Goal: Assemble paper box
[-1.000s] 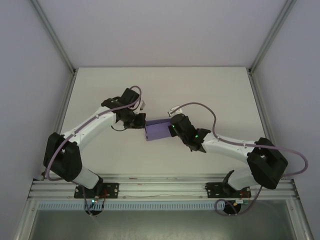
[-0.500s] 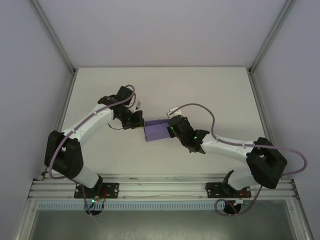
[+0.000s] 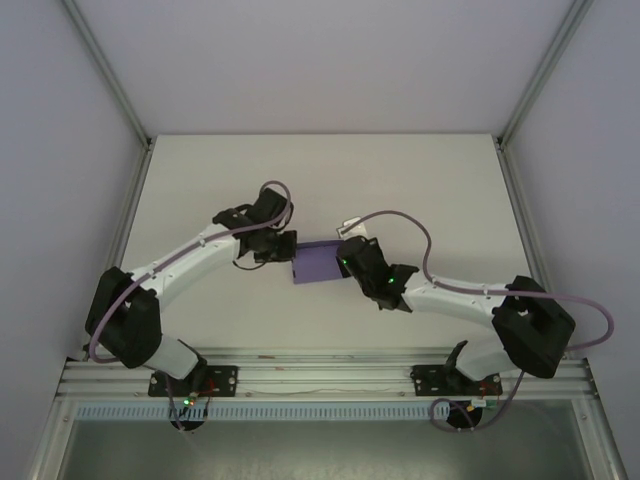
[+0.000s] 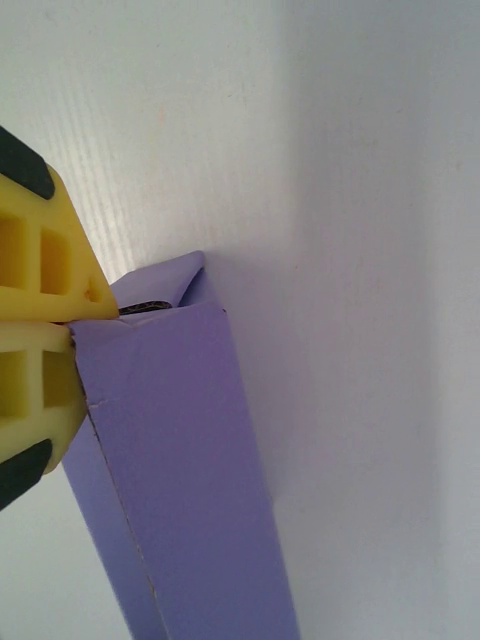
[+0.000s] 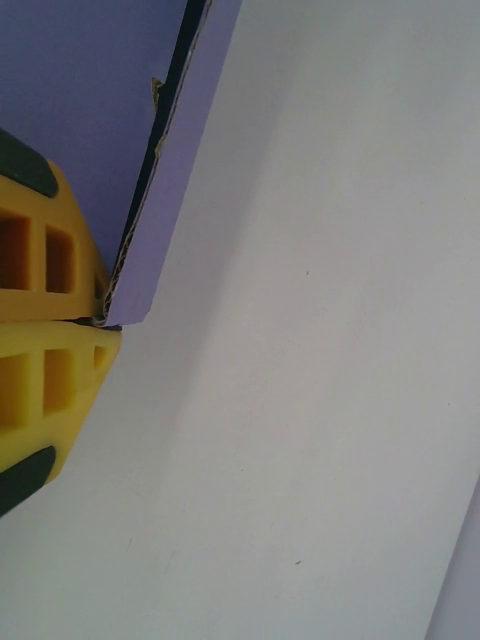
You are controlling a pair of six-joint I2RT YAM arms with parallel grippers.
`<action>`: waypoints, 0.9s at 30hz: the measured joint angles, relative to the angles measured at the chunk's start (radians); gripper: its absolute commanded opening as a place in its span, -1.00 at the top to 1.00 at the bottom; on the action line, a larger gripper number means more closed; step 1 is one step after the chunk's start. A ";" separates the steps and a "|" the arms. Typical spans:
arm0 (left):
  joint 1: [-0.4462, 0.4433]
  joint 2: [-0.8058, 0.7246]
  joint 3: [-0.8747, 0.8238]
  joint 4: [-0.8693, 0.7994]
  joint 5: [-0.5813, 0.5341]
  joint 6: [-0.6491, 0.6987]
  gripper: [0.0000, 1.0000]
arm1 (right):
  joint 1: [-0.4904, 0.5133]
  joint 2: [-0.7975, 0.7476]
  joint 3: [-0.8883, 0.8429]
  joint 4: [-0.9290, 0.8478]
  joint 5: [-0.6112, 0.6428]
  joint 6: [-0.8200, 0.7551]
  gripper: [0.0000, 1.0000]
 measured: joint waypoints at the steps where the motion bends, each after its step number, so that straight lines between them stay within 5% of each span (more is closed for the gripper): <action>1: -0.015 -0.003 -0.012 0.020 -0.024 -0.007 1.00 | 0.000 0.000 -0.003 0.003 0.006 0.004 1.00; 8: -0.109 -0.034 -0.108 0.151 -0.209 -0.061 1.00 | 0.005 -0.016 -0.048 0.061 0.029 0.026 1.00; 12: -0.191 -0.033 -0.129 0.164 -0.336 -0.079 1.00 | 0.005 -0.055 -0.080 0.065 0.012 0.042 0.82; 17: -0.248 -0.026 -0.145 0.177 -0.434 -0.099 1.00 | 0.005 -0.107 -0.114 0.033 -0.037 0.062 0.19; 27: -0.255 -0.045 -0.176 0.229 -0.456 -0.107 1.00 | 0.001 -0.225 -0.066 -0.079 -0.092 0.111 -0.50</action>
